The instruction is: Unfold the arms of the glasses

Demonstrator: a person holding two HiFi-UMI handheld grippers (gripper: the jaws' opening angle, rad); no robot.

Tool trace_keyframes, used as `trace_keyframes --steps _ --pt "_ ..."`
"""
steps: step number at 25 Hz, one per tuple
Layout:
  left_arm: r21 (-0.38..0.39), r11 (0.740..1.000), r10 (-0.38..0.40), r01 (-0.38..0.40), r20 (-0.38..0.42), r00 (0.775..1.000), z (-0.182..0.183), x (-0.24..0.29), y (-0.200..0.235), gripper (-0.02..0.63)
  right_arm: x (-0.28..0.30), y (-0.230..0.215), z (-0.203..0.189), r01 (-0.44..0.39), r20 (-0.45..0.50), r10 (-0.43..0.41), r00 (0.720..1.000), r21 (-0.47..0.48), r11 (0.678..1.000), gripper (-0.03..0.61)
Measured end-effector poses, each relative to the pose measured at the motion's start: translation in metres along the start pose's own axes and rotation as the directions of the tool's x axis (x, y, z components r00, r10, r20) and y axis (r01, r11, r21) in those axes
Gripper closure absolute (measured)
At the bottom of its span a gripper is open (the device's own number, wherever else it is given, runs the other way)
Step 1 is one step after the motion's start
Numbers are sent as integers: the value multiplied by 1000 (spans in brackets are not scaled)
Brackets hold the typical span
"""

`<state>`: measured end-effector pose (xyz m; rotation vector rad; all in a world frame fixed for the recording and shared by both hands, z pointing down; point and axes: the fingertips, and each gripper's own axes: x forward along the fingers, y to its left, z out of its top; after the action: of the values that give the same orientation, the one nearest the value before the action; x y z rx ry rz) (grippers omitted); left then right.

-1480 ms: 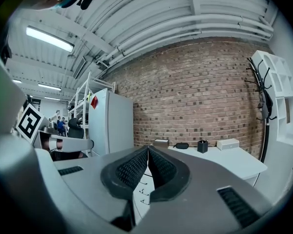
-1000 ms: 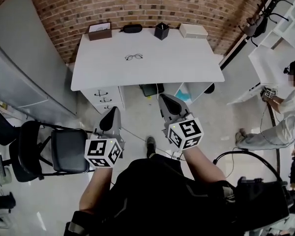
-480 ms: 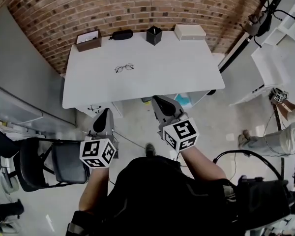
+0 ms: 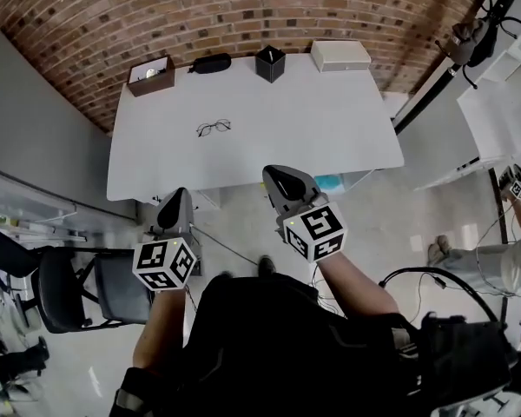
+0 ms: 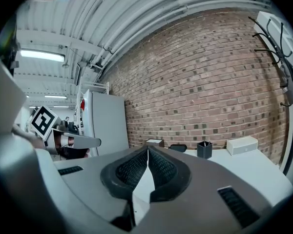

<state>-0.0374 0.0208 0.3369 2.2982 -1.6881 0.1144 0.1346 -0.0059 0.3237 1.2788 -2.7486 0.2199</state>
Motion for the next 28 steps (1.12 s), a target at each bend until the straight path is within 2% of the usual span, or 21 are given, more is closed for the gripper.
trace_keyframes --steps 8,18,28 --pt "-20 999 -40 39 -52 998 -6 40 9 606 37 -19 -8 -15 -33 15 999 -12 1000 569" --pt "-84 996 -31 21 -115 993 -23 113 73 606 122 -47 -28 17 -133 -22 991 -37 999 568" --pt "-159 987 -61 25 -219 974 -55 184 138 606 212 -64 -77 31 -276 -32 961 -7 999 568"
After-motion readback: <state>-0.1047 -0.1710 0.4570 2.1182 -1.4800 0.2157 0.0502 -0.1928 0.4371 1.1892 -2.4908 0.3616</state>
